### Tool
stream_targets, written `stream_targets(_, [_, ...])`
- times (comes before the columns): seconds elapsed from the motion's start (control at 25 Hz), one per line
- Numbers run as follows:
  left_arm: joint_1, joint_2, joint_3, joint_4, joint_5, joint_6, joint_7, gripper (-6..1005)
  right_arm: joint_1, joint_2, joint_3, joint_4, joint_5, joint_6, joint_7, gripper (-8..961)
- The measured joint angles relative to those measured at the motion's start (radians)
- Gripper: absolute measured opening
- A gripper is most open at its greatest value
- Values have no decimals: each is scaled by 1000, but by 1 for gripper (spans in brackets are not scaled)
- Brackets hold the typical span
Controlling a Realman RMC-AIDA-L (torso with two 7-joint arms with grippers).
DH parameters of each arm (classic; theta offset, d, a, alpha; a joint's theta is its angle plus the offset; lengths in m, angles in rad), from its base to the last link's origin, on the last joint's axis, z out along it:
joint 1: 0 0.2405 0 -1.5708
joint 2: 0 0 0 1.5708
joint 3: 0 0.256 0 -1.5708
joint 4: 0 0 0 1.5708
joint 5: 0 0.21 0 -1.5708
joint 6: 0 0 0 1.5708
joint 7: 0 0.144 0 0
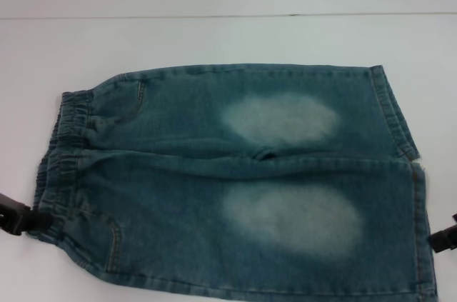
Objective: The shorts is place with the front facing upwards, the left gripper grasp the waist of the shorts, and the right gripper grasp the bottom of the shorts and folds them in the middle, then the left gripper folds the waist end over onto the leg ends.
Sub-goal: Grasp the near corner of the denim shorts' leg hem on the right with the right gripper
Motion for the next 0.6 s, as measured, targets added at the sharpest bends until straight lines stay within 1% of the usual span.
stream_targets(0.24, [3, -3, 2, -3, 2, -17, 0, 59, 16, 9, -29, 77, -5, 5, 19, 941])
stream_targets(0.4, [3, -3, 2, -9, 2, -25, -1, 60, 13, 13, -57, 82, -14, 6, 32, 941])
stream_targets(0.6, [-4, 4, 2, -27, 2, -35, -1, 59, 18, 20, -89, 81, -53, 9, 68, 941])
